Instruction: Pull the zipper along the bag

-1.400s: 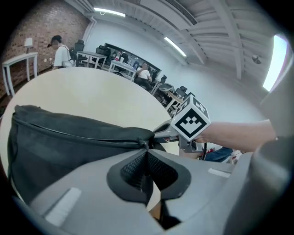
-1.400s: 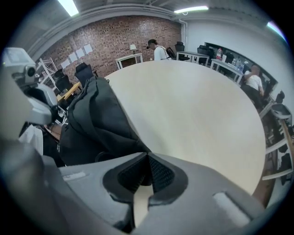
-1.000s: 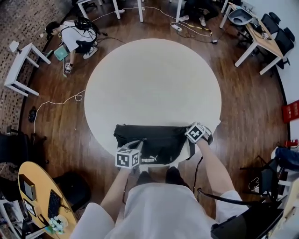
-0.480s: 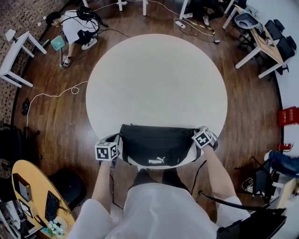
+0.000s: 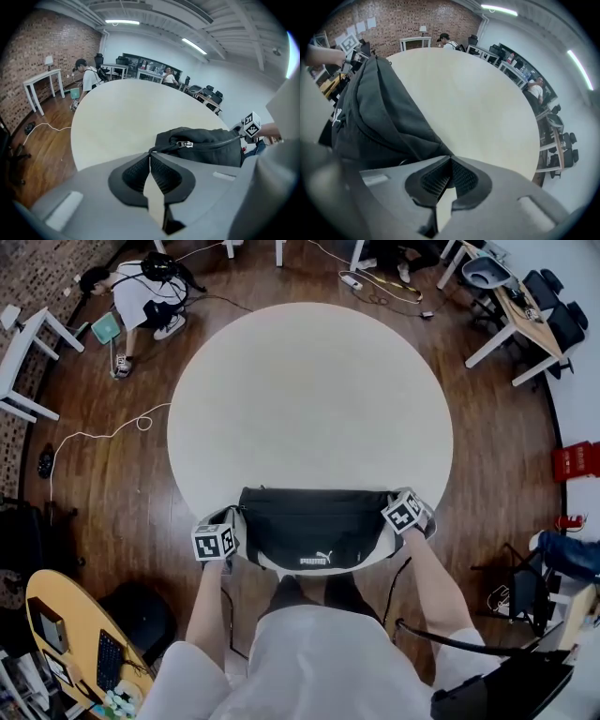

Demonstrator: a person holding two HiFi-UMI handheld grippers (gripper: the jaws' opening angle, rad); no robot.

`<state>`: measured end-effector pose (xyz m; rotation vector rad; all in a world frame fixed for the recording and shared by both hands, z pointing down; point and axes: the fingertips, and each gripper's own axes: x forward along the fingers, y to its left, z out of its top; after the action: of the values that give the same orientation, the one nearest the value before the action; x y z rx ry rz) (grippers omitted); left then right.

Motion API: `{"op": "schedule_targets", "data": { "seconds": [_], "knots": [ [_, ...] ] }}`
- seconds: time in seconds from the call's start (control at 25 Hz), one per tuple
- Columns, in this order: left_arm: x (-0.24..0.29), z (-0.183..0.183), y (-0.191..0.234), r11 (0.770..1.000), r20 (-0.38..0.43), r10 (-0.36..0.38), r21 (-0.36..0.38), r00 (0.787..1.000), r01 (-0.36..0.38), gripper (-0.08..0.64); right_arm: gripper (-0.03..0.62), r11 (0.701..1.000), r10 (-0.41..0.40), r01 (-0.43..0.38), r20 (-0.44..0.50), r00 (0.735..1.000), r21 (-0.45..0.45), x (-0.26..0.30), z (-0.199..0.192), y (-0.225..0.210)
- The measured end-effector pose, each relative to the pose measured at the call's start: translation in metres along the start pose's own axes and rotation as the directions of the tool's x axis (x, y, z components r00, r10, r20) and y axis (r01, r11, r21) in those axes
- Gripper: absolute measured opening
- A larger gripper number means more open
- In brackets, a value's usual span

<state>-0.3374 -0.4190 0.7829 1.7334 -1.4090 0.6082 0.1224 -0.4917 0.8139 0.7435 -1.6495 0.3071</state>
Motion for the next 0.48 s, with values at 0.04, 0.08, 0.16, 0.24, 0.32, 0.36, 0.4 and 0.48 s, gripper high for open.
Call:
{"op": "schedule_targets", "data": {
  "seconds": [0.04,0.08,0.16,0.24,0.32,0.36,0.4,0.48],
  "knots": [
    [-0.003,0.0,-0.005,1.0,0.001,-0.007,0.016,1.0,0.007,0.025,-0.012,1.0,-0.014,0.014,0.01,1.0,0.012,-0.001,0.001,-0.002],
    [-0.006,-0.001,-0.007,1.0,-0.002,-0.015,0.026,1.0,0.015,0.026,-0.012,0.999,-0.033,0.032,0.029,0.999,0.036,-0.004,0.003,-0.005],
    [-0.016,-0.008,-0.001,0.999,-0.007,-0.018,0.035,1.0,0.018,0.028,-0.012,0.993,-0.087,0.079,0.08,0.993,0.092,-0.015,0.009,-0.015],
    [-0.03,-0.014,0.014,0.999,0.003,-0.003,0.037,1.0,0.003,0.017,-0.012,0.984,-0.143,0.126,0.129,0.981,0.128,-0.033,0.016,-0.026],
    [-0.049,-0.012,0.029,0.999,0.041,0.021,0.038,0.999,-0.023,0.017,-0.012,0.972,-0.198,0.169,0.18,0.964,0.165,-0.058,0.021,-0.036],
    [-0.059,-0.008,0.032,0.999,0.072,0.028,0.037,0.997,-0.03,0.017,-0.012,0.965,-0.218,0.179,0.209,0.953,0.189,-0.072,0.023,-0.037],
    [-0.068,-0.001,0.032,0.999,0.108,0.026,0.037,0.994,-0.031,0.016,-0.012,0.96,-0.232,0.181,0.245,0.941,0.215,-0.087,0.027,-0.036],
    [-0.087,0.017,0.019,0.999,0.193,0.003,0.05,0.981,-0.013,0.015,-0.012,0.948,-0.262,0.178,0.332,0.906,0.263,-0.12,0.036,-0.028]
  ]
}}
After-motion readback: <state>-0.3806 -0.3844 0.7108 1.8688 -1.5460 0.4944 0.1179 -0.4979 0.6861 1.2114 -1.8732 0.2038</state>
